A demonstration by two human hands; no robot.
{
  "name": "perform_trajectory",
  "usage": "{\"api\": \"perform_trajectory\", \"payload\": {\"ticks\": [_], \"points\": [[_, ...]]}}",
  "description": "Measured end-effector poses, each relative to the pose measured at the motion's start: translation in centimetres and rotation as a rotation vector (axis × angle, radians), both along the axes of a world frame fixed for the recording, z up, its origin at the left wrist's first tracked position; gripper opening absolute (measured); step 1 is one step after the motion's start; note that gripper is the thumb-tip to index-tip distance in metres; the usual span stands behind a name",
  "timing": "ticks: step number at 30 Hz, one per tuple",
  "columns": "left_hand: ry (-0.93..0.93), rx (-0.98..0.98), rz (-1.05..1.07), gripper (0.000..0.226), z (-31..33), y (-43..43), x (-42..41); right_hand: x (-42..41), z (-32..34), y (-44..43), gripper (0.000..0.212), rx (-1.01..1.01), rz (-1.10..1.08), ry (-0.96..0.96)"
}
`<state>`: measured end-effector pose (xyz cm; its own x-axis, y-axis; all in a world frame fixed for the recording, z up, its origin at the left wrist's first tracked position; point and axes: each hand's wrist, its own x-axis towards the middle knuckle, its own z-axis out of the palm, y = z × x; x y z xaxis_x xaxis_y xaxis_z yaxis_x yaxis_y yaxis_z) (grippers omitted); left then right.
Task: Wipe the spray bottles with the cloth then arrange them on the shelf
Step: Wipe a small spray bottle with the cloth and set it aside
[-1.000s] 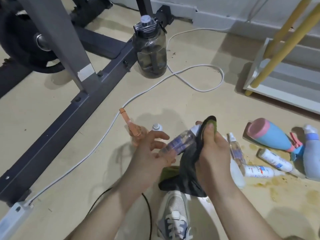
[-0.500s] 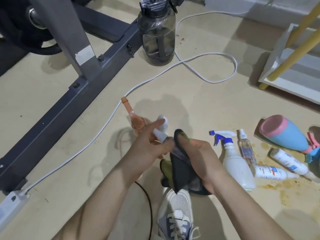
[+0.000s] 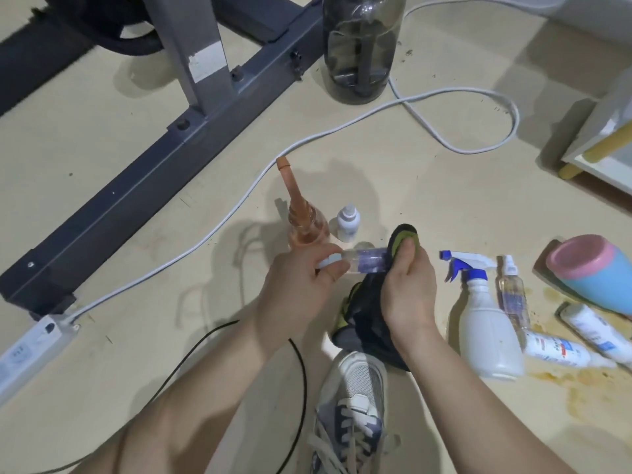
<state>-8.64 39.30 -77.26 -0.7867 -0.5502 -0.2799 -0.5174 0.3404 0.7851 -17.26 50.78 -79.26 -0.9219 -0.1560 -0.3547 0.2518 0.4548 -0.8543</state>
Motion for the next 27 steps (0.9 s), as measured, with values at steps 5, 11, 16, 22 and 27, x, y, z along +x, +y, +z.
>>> {"api": "perform_trajectory", "payload": {"ticks": [5, 11, 16, 22, 27], "points": [[-0.14, -0.01, -0.057, 0.022, -1.9, -1.2, 1.5, -0.3, -0.7, -1.6, 0.025, 0.058, 0.224, 0.084], [-0.166, -0.05, -0.096, 0.037, -2.8, -2.1, 3.3, -0.4, -4.1, -2.9, 0.045, -0.028, 0.155, -0.368], [-0.195, -0.133, -0.196, 0.028, -3.6, -2.1, 3.6, 1.4, -4.9, -4.3, 0.043, -0.169, -0.026, -0.623], [-0.314, -0.316, -0.33, 0.021, -3.9, -5.7, 6.0, 3.1, -5.9, -4.3, 0.035, 0.175, 0.242, -0.349], [-0.244, -0.344, -0.24, 0.045, -3.9, -6.4, 7.7, 4.5, -5.7, -6.3, 0.022, -0.092, 0.335, -0.511]]}}
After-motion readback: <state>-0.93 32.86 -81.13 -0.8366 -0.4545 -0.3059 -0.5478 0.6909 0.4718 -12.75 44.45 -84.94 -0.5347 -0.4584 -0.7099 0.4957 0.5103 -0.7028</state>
